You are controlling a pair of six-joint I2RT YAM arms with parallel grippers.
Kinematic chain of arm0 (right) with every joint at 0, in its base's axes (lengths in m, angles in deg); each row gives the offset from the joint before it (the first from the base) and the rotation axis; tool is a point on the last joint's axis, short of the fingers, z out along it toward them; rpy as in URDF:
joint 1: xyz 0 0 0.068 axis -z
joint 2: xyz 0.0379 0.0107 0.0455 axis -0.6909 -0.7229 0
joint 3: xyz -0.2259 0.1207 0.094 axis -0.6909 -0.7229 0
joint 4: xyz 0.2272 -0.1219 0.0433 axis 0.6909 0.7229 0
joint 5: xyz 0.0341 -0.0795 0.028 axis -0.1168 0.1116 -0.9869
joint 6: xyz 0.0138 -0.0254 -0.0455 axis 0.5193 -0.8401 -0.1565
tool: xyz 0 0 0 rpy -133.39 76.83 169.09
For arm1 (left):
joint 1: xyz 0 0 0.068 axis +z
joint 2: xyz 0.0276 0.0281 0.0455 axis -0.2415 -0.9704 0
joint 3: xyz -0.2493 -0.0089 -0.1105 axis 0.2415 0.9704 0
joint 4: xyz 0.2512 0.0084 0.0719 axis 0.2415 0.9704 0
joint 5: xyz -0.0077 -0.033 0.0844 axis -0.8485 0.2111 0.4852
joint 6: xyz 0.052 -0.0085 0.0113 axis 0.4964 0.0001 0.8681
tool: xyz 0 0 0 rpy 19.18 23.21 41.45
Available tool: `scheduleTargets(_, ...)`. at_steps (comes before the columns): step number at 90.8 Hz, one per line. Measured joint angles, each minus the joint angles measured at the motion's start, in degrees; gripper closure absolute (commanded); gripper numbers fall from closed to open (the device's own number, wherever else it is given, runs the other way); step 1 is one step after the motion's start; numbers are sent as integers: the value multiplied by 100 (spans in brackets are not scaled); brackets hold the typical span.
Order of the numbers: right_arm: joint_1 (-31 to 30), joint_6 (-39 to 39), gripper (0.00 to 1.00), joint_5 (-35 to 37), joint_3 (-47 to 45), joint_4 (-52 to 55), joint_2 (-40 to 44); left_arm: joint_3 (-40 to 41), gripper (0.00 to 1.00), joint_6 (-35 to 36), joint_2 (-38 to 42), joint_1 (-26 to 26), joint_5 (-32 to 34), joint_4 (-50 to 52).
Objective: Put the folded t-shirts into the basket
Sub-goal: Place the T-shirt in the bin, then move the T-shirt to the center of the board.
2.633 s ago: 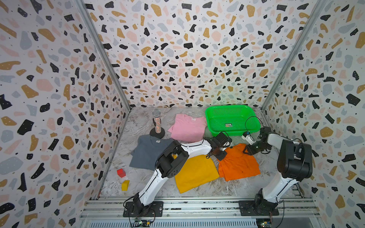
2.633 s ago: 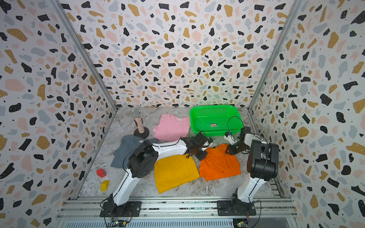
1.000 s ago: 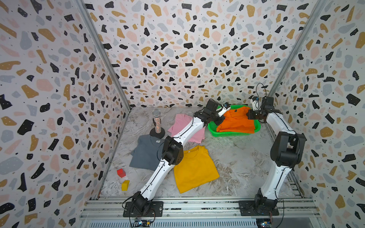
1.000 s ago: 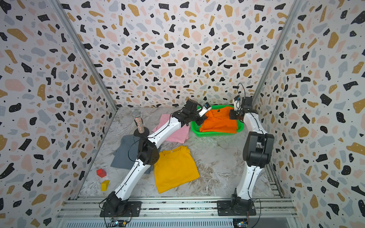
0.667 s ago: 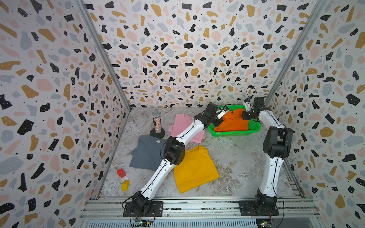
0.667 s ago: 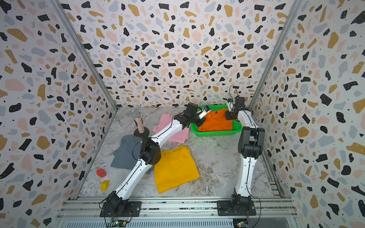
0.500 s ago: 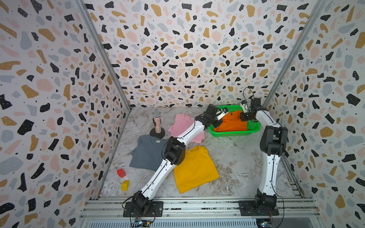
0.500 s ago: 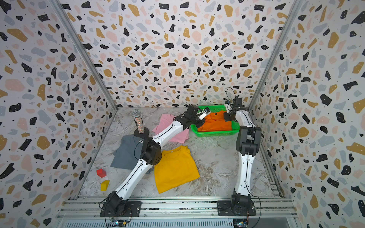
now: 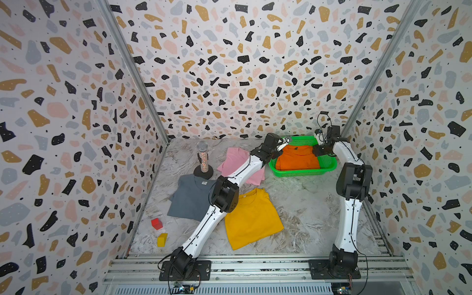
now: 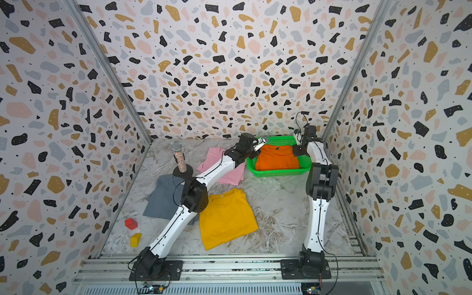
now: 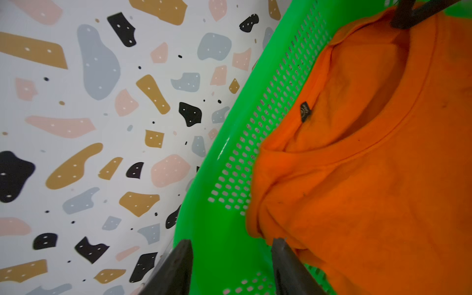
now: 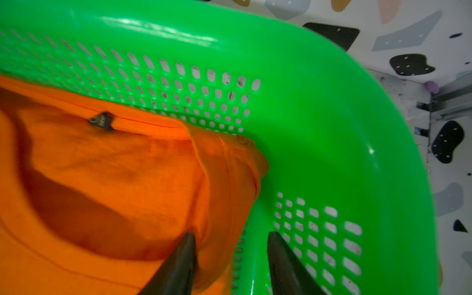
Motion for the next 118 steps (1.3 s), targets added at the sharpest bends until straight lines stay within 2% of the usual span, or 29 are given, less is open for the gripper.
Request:
scheduleTargets(21,13,-179,35,-739,-654,120,868,238,34,-11,179,37,160,192)
scheduleTargets(36,9,-334,29,-1416,-1432,186,1919,911,28,-350,979,35,120,901)
scheduleTargets(44,-7,-435,28,-1685,-2017,238,2555,1663,27,-501,1786,37,90,1172)
scheduleTargets(58,-107,-647,25,-1941,-3331,439,3694,3460,25,-719,3523,74,-111,1484)
scheduleTargets(75,-634,-774,18,-2277,-4806,758,4743,5412,24,-820,5193,238,-450,1871)
scheduleTargets(87,-1292,-796,16,-2494,-5449,863,4970,6745,22,-802,6142,540,-603,2111)
scheduleTargets(101,-2240,-793,18,-2468,-5781,796,4776,8087,16,-704,7281,964,-787,2334)
scheduleTargets(118,-3171,-544,20,-2052,-5794,201,4170,9020,16,-649,8262,1226,-870,2470)
